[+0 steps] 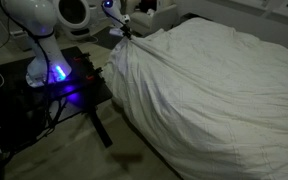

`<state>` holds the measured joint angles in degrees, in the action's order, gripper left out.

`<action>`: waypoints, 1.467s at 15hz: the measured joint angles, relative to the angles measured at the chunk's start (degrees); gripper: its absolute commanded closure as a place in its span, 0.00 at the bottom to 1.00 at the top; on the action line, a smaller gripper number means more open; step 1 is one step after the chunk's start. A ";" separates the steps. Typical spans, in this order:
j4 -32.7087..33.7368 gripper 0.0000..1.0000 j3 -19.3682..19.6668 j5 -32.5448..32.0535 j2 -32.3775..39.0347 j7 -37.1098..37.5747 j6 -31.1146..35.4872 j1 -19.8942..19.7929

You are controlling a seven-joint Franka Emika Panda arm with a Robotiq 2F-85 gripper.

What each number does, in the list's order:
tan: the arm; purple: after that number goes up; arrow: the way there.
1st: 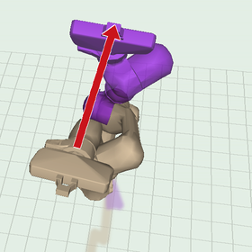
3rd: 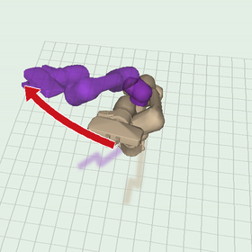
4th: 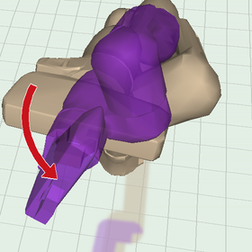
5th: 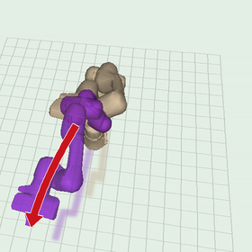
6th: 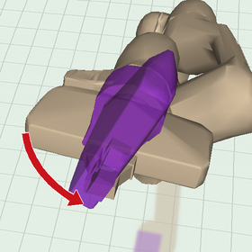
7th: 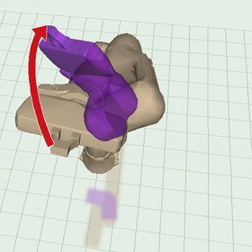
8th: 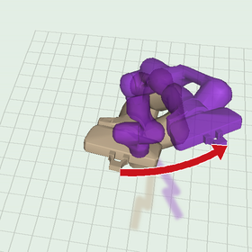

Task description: Spread the bed fully

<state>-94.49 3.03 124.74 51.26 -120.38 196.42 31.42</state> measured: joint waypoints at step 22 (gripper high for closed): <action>-28.57 0.35 5.41 0.79 -20.08 0.13 -1.21 24.44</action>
<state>-123.06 8.44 125.53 31.18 -120.25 195.21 55.86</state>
